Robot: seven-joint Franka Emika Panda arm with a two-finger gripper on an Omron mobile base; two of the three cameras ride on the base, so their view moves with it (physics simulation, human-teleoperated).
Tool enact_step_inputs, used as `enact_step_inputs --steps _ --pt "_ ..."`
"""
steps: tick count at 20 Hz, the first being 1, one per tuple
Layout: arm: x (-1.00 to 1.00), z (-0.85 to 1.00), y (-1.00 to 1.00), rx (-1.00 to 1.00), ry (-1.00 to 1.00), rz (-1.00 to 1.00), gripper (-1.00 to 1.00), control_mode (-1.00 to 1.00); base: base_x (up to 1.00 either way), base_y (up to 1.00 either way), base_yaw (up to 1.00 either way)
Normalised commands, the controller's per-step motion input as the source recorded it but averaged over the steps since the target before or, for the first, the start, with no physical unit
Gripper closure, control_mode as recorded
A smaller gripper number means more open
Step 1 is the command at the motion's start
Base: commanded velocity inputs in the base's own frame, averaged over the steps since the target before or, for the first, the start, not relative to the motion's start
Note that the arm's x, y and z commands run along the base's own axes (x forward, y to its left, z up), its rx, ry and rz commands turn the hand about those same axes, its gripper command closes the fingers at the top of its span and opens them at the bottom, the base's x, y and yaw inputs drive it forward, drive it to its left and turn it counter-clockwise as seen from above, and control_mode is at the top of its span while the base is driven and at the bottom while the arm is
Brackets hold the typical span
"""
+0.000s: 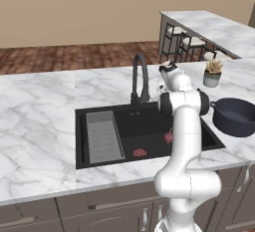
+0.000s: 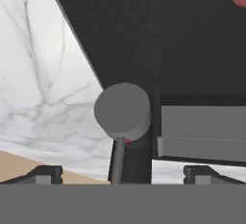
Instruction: Dump the onion from the pot into the sink. Then turn on the water and wash the onion. Then turn off the water and put the onion back in the pot.
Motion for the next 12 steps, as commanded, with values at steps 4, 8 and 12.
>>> enact_step_inputs --steps 4,8,12 --pt "0.22 -0.06 0.00 0.00 0.01 0.00 -1.00 -1.00 0.00 0.00 0.00" --pt "0.18 -0.10 0.00 0.00 0.04 0.00 -1.00 -1.00 0.00 0.00 0.00" --pt "0.16 -0.08 0.00 0.00 0.09 0.00 -1.00 -1.00 0.00 0.00 0.00"
